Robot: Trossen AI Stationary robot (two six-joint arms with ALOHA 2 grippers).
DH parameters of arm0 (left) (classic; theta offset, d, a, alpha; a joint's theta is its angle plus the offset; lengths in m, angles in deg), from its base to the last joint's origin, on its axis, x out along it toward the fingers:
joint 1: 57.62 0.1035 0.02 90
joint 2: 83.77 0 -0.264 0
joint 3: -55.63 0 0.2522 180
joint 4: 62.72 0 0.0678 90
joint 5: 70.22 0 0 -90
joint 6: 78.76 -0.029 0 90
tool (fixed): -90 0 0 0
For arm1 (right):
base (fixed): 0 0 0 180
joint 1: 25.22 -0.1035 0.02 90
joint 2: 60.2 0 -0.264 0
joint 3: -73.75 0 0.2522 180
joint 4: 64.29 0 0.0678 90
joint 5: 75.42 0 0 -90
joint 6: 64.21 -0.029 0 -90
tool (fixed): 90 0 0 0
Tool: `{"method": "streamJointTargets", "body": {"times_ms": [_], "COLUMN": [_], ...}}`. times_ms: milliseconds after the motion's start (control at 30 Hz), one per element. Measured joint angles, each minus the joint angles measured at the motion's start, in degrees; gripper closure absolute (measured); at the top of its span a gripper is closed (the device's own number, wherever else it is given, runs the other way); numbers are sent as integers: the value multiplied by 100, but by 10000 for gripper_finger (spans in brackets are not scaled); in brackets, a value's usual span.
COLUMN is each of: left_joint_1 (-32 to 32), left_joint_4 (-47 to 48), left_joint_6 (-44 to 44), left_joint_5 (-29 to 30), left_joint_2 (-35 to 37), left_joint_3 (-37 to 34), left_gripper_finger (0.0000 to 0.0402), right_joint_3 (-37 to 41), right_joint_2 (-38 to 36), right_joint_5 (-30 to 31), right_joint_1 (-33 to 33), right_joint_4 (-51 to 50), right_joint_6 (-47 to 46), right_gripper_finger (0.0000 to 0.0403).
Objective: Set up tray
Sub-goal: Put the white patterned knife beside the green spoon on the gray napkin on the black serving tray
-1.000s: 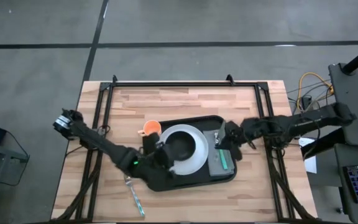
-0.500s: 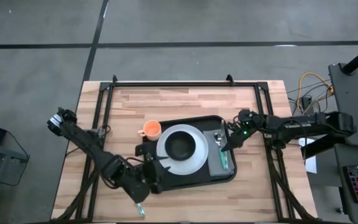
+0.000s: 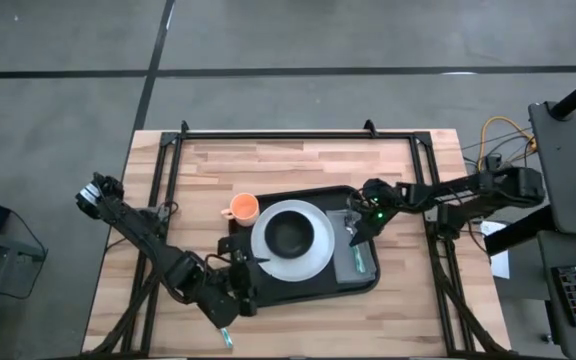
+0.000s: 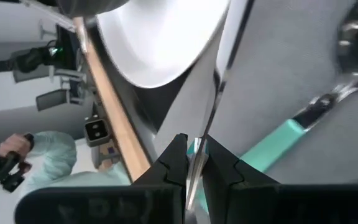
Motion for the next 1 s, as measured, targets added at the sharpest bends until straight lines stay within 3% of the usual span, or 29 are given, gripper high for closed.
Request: {"method": "streamJointTargets", "body": {"times_ms": [433, 733, 1000], "left_joint_1": [2, 2, 10], "left_joint_4": [-5, -35, -30], "left_joint_6": [61, 61, 37], "left_joint_5": [-54, -51, -49], "left_joint_2": [-2, -2, -4], "left_joint_3": [-74, -67, -67], "left_gripper_finger": [250, 250, 250], "right_joint_3": [-506, -499, -499], "right_joint_2": [955, 980, 962], "right_joint_5": [27, 316, 314], "right_joint_1": [-21, -66, -190], "right_joint_4": [121, 115, 115], "right_joint_6": [17, -176, -308], "right_gripper_finger": [389, 365, 370]}}
